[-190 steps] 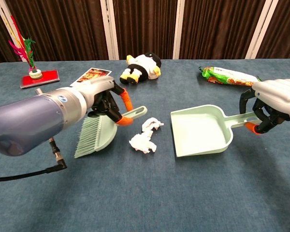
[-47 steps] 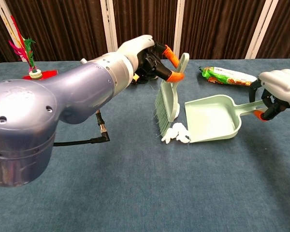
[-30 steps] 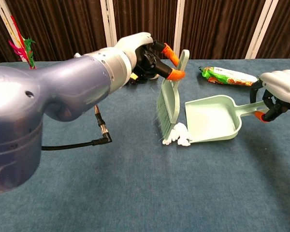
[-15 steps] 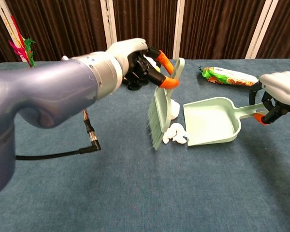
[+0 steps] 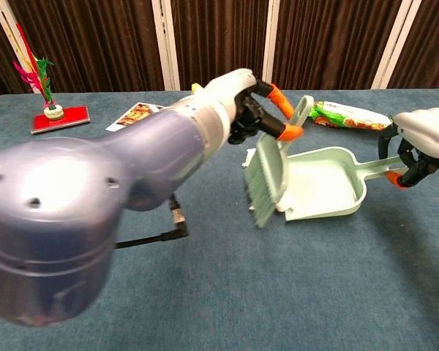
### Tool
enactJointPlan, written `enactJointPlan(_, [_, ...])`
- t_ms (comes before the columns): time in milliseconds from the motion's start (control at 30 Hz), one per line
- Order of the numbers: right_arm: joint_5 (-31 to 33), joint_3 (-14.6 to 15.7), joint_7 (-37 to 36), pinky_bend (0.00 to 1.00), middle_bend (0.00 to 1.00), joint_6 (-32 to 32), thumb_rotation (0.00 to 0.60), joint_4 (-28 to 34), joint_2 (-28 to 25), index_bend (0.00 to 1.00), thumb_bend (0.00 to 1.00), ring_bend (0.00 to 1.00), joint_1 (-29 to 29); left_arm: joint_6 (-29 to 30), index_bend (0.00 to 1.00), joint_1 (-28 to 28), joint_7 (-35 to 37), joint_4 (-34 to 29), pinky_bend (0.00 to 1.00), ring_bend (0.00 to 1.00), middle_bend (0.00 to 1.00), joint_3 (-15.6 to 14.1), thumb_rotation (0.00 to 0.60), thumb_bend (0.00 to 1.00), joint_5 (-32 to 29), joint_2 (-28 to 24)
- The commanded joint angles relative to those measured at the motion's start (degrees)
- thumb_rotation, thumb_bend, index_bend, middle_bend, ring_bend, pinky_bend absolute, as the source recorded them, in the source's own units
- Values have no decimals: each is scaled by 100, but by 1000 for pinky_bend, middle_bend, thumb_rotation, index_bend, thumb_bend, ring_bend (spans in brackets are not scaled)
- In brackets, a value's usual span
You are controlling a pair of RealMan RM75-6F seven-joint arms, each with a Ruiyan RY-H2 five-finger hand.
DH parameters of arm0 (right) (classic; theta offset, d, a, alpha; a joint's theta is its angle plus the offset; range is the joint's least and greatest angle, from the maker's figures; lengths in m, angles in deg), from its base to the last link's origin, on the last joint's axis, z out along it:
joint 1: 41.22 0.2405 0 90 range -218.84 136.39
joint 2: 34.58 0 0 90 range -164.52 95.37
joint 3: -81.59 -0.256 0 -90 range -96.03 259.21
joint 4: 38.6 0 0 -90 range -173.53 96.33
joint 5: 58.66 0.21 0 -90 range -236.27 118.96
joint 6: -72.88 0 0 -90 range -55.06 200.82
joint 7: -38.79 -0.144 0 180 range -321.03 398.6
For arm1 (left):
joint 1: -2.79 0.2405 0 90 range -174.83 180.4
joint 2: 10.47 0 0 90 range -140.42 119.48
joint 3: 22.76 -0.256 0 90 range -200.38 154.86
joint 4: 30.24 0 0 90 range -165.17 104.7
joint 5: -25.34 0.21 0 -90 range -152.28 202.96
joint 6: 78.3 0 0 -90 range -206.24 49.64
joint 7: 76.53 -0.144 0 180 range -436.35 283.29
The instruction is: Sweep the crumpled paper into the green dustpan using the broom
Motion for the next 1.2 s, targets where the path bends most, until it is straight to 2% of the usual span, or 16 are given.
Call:
enactJointPlan(33, [7, -2, -10, 723, 807, -11, 600, 7, -9, 583, 499, 806, 1, 94, 761, -322, 394, 451, 923, 895, 1000, 346, 600, 564, 389, 432])
enactJointPlan(233, [-6, 31, -29, 723, 807, -24, 600, 19, -42, 583, 499, 806, -17, 266, 762, -618, 742, 903, 923, 888, 1000, 598, 600, 527, 893, 793])
enactJointPlan(333, [-10, 38, -55, 723, 807, -33, 600, 12, -63, 583, 499, 806, -30, 314, 761, -619, 798, 858, 923, 887, 1000, 655, 600, 524, 982, 821])
enactJointPlan(833, [90, -66, -67, 723, 807, -36, 600, -144, -64, 583, 499, 806, -3, 292, 761, 71, 656, 277, 923, 886, 1000, 295, 600, 523, 1098, 167])
enactJointPlan(1067, [88, -93, -96, 723, 807, -103, 600, -278, 42, 583, 500, 806, 60, 183, 761, 209, 636, 298, 923, 886, 1000, 229, 600, 523, 1059, 7])
enactJointPlan(1200, [67, -88, -107, 723, 807, -151, 600, -364, 121, 583, 500, 806, 100, 83, 761, 160, 298, 460, 923, 887, 1000, 150, 600, 523, 957, -82])
